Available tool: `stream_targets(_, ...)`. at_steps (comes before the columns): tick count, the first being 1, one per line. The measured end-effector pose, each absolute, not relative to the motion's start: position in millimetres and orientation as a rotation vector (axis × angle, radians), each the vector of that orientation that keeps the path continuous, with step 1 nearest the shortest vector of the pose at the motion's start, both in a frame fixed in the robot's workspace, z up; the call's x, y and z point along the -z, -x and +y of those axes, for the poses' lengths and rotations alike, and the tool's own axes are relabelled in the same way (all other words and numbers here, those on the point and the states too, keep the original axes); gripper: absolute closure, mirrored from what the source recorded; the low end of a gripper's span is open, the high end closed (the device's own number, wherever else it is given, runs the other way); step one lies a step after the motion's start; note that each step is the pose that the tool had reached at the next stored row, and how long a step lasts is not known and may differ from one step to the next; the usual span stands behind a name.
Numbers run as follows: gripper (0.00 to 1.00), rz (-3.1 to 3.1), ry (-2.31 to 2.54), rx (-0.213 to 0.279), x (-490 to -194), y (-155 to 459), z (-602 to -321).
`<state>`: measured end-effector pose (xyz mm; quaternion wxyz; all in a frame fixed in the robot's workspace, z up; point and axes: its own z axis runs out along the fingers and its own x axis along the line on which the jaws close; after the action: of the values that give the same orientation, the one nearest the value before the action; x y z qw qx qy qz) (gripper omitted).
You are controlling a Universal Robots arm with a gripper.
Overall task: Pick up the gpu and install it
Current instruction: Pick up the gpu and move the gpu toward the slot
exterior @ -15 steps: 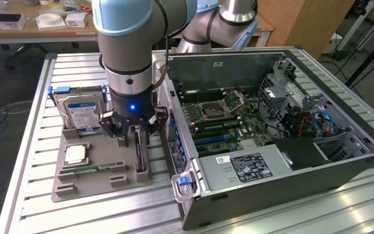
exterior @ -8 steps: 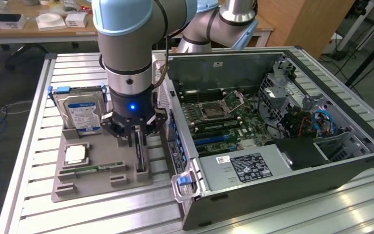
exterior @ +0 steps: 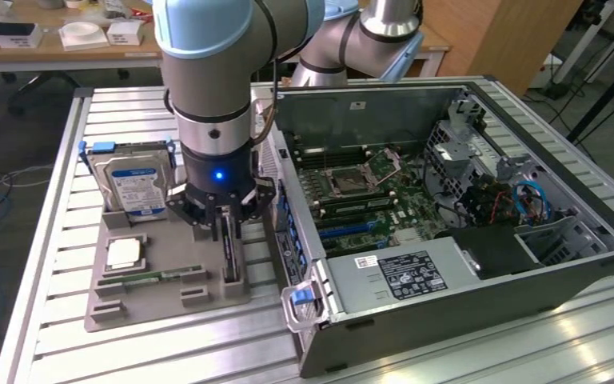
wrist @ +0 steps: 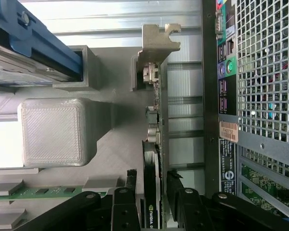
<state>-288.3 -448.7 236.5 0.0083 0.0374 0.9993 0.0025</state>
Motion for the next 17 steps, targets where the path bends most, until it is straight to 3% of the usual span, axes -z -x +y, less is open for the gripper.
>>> stream_targets(6, 0.63, 3.123, -0.117, -0.008, -236.6, 288.2, -448.7)
stream_targets(7, 0.7, 3.123, -0.117, -0.008, -236.6, 288.2, -448.7)
stream_targets(17, 0.71, 3.123, -0.117, -0.008, -236.6, 288.3, -448.7)
